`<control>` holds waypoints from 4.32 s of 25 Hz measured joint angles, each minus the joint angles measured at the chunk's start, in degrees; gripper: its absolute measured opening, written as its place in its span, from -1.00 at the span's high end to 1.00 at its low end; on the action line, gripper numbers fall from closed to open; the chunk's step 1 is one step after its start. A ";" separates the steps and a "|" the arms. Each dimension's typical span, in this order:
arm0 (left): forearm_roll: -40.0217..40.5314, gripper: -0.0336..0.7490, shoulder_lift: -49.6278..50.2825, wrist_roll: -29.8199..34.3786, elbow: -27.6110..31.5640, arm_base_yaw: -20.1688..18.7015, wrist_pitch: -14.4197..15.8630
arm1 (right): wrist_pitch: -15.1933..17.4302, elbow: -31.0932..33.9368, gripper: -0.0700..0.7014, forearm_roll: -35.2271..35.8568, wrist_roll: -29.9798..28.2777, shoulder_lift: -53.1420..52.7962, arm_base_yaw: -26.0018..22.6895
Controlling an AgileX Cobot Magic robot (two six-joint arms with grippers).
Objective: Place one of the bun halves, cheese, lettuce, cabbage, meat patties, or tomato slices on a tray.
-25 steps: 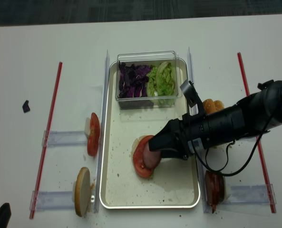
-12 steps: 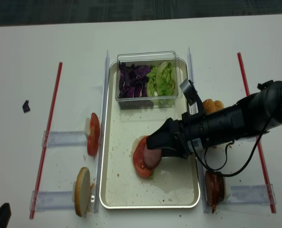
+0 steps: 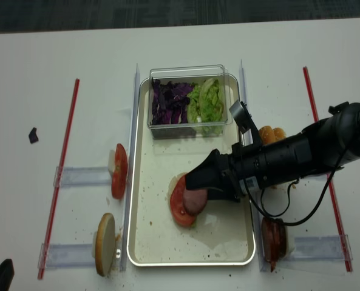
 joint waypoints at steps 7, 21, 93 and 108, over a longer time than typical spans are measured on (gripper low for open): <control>0.00 -0.21 0.00 0.00 0.00 0.00 0.00 | 0.00 0.00 -0.97 -0.10 -0.13 0.00 0.00; 0.00 -0.21 0.00 0.00 0.00 0.00 0.00 | 0.00 0.00 -0.97 -1.22 0.10 -0.50 0.00; 0.00 -0.21 0.00 0.00 0.00 0.00 0.00 | 4.39 -43.62 -0.97 -91.61 68.23 -11.50 0.00; 0.00 -0.21 0.00 0.00 0.00 0.00 0.00 | 4.60 -44.61 -0.97 -102.66 73.65 -11.50 0.00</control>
